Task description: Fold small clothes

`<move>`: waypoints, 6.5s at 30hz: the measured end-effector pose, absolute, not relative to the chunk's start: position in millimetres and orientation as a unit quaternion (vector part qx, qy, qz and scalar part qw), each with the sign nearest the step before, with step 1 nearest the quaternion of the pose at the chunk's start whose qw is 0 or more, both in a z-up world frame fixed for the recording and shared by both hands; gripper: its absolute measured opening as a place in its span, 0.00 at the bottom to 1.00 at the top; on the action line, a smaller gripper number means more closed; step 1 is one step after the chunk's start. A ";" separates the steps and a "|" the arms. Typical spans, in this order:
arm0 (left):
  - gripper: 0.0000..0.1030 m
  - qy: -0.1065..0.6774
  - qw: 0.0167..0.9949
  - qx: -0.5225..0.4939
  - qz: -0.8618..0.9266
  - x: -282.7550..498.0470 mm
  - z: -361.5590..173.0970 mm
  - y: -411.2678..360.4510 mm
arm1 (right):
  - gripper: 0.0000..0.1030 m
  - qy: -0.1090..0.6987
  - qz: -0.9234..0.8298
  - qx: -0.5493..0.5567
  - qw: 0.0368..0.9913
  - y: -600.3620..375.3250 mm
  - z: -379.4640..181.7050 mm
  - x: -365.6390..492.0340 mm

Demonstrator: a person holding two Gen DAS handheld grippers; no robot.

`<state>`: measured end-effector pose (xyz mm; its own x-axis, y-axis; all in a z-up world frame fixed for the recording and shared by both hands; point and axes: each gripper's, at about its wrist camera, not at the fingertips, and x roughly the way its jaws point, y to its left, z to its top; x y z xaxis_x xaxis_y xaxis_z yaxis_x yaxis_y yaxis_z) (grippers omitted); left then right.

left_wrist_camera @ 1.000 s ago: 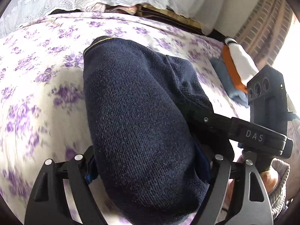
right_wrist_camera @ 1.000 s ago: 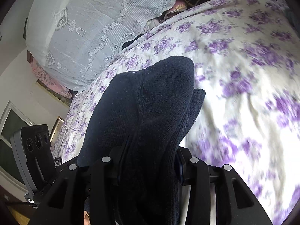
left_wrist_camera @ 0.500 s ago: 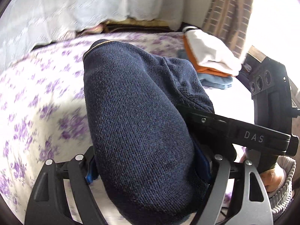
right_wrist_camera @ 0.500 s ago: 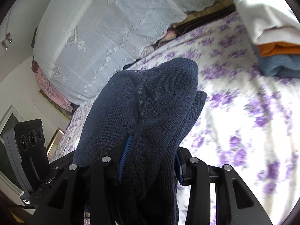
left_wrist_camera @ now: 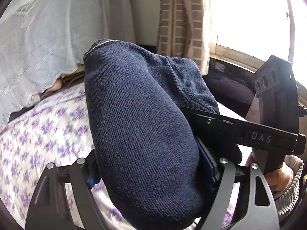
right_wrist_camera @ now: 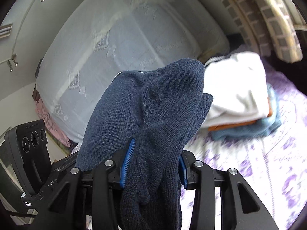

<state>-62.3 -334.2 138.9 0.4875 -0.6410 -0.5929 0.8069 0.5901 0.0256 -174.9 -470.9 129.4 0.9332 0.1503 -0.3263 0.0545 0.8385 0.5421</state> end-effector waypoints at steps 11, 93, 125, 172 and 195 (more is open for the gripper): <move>0.76 0.253 0.825 0.138 -0.486 -12.6 200.0 -460.9 | 0.40 0.136 -0.040 0.283 0.949 -594.1 193.4 -152.7; 0.69 0.167 0.934 0.162 -0.272 -66.0 120.3 -384.1 | 0.76 0.120 -0.193 0.229 0.946 -504.6 78.1 -227.3; 0.95 0.135 0.943 0.113 -0.281 -102.7 156.6 -312.9 | 0.96 0.101 -0.225 0.151 0.957 -427.6 155.9 -246.2; 0.96 0.234 0.921 0.075 -0.301 -72.9 137.8 -272.2 | 0.97 0.162 -0.293 0.154 0.930 -405.4 164.2 -240.9; 0.96 0.221 0.926 0.090 -0.291 -82.7 141.6 -272.4 | 0.97 0.187 -0.309 0.107 0.926 -386.7 165.5 -227.4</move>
